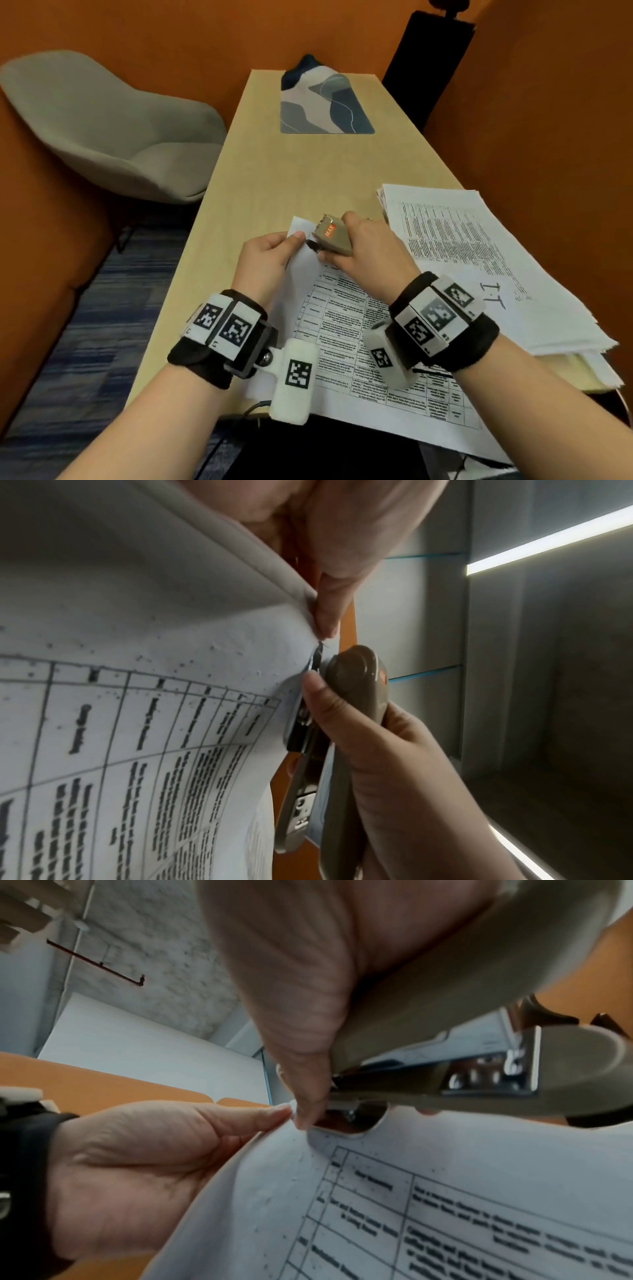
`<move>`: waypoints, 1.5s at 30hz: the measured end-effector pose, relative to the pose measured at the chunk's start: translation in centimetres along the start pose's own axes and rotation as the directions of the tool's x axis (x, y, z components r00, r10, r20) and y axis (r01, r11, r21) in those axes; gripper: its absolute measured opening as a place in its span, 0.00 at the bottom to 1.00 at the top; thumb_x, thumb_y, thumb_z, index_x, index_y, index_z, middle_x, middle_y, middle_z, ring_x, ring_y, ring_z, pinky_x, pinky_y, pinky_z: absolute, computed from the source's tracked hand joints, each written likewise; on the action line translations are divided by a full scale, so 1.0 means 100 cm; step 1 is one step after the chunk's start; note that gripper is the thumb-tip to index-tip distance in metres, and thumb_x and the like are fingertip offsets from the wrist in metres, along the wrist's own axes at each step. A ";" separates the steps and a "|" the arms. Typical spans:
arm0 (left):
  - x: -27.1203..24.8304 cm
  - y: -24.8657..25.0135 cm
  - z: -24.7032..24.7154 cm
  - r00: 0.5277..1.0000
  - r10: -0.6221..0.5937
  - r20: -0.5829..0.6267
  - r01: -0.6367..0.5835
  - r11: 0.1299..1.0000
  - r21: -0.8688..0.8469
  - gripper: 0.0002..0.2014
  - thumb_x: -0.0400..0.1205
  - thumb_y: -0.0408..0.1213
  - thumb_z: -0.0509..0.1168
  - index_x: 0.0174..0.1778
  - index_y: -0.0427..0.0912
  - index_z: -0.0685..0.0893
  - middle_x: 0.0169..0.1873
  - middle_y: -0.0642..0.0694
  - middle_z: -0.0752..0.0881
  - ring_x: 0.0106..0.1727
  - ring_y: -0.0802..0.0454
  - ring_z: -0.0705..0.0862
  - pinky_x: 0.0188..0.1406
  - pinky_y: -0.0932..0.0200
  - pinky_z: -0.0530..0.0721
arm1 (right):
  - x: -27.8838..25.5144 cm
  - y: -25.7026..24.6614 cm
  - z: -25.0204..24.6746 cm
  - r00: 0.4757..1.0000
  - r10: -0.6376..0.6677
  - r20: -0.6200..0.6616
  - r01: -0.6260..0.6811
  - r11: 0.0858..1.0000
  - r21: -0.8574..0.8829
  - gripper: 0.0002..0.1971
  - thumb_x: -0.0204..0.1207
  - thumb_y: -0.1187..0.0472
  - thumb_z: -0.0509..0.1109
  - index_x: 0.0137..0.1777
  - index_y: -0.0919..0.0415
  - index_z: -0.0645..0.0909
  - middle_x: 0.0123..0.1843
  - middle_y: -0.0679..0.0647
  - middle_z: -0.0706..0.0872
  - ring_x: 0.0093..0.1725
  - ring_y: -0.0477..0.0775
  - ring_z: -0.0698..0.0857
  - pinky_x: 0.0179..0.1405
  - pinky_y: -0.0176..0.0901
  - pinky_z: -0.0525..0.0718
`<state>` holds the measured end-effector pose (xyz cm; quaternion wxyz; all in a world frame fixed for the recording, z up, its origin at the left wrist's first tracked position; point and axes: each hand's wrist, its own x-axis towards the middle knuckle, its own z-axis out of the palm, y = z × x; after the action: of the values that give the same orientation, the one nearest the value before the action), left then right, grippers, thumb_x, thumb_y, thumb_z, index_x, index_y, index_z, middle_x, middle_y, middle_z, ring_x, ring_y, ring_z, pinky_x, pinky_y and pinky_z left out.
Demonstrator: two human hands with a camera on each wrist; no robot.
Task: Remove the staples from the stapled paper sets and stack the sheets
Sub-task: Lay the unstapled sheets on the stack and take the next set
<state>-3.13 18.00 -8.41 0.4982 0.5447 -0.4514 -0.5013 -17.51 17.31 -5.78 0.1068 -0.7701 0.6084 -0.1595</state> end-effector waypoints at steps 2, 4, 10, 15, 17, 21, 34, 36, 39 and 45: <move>0.000 -0.001 0.001 1.000 -0.009 -0.003 0.009 0.999 -0.051 0.12 0.81 0.35 0.65 0.34 0.43 0.90 0.37 0.41 0.90 0.40 0.48 0.86 0.52 0.51 0.82 | -0.003 -0.002 -0.002 1.000 -0.011 -0.020 0.011 1.000 0.007 0.19 0.75 0.45 0.69 0.55 0.58 0.71 0.52 0.57 0.83 0.53 0.59 0.81 0.40 0.43 0.69; 0.000 -0.001 0.002 1.000 -0.020 -0.013 0.019 0.996 -0.085 0.12 0.80 0.34 0.66 0.32 0.43 0.90 0.35 0.42 0.90 0.38 0.47 0.85 0.50 0.51 0.82 | -0.005 -0.003 -0.003 0.999 -0.014 -0.049 0.015 1.000 0.020 0.18 0.75 0.44 0.68 0.53 0.57 0.69 0.51 0.57 0.84 0.52 0.59 0.81 0.39 0.42 0.67; -0.004 -0.003 0.002 1.000 -0.019 0.010 0.020 0.993 -0.112 0.12 0.79 0.33 0.66 0.32 0.43 0.91 0.38 0.36 0.89 0.42 0.43 0.85 0.54 0.47 0.82 | -0.009 -0.003 0.002 0.995 0.009 -0.103 -0.004 0.999 0.043 0.19 0.75 0.41 0.67 0.48 0.54 0.66 0.49 0.57 0.85 0.50 0.60 0.82 0.37 0.43 0.65; -0.014 -0.008 0.003 0.999 -0.004 0.052 0.012 0.990 -0.143 0.07 0.81 0.30 0.64 0.41 0.34 0.87 0.43 0.30 0.85 0.46 0.41 0.81 0.47 0.54 0.80 | -0.013 -0.004 0.006 0.990 0.015 -0.143 -0.010 0.999 0.035 0.21 0.73 0.38 0.67 0.50 0.55 0.70 0.49 0.56 0.85 0.51 0.59 0.82 0.37 0.42 0.64; -0.016 -0.009 0.002 0.998 0.012 0.056 -0.003 0.988 -0.154 0.07 0.81 0.30 0.62 0.44 0.34 0.86 0.41 0.33 0.86 0.45 0.43 0.82 0.45 0.58 0.81 | -0.013 -0.004 0.005 0.987 0.000 -0.158 0.006 0.999 0.035 0.23 0.72 0.37 0.67 0.52 0.55 0.72 0.49 0.56 0.84 0.51 0.59 0.82 0.37 0.42 0.65; -0.019 -0.009 -0.002 0.998 0.028 0.064 -0.019 0.990 -0.142 0.08 0.81 0.29 0.62 0.39 0.38 0.85 0.29 0.47 0.88 0.33 0.56 0.84 0.34 0.67 0.83 | -0.016 -0.004 0.006 0.985 -0.083 -0.149 0.079 0.996 -0.033 0.24 0.71 0.35 0.67 0.52 0.55 0.73 0.48 0.55 0.84 0.51 0.58 0.82 0.38 0.42 0.68; -0.032 -0.006 0.000 0.974 -0.196 0.111 0.217 0.949 -0.229 0.11 0.80 0.26 0.60 0.32 0.35 0.80 0.16 0.49 0.80 0.18 0.57 0.78 0.19 0.69 0.74 | -0.034 -0.002 0.019 0.798 -0.439 -0.412 0.353 0.896 -0.271 0.21 0.68 0.40 0.61 0.35 0.59 0.80 0.26 0.51 0.81 0.23 0.56 0.79 0.25 0.36 0.62; -0.032 -0.008 0.000 0.971 -0.208 0.116 0.233 0.933 -0.276 0.08 0.80 0.28 0.63 0.34 0.34 0.82 0.21 0.44 0.84 0.24 0.53 0.80 0.25 0.65 0.78 | -0.034 -0.003 0.018 0.812 -0.436 -0.387 0.351 0.896 -0.272 0.21 0.68 0.40 0.60 0.36 0.59 0.80 0.27 0.51 0.81 0.24 0.57 0.80 0.24 0.37 0.65; -0.032 -0.009 -0.003 0.991 -0.091 0.101 0.110 0.972 -0.209 0.09 0.82 0.28 0.61 0.38 0.35 0.83 0.21 0.49 0.86 0.21 0.60 0.82 0.21 0.71 0.77 | -0.033 -0.006 0.011 0.898 -0.289 -0.331 0.248 0.955 -0.161 0.21 0.69 0.37 0.66 0.41 0.57 0.77 0.31 0.50 0.83 0.30 0.55 0.82 0.28 0.37 0.63; -0.035 -0.010 -0.011 0.981 0.079 0.176 -0.066 0.995 -0.075 0.10 0.81 0.23 0.60 0.45 0.39 0.85 0.31 0.52 0.90 0.34 0.61 0.87 0.33 0.71 0.82 | -0.028 -0.003 0.006 0.996 0.027 -0.085 -0.003 0.962 0.273 0.20 0.66 0.39 0.74 0.42 0.56 0.80 0.39 0.50 0.84 0.44 0.53 0.82 0.38 0.44 0.75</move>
<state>-2.37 21.71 -9.06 0.4921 0.4632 -0.4964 -0.5449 -17.62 20.04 -6.56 0.1862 -0.7357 0.5906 -0.2745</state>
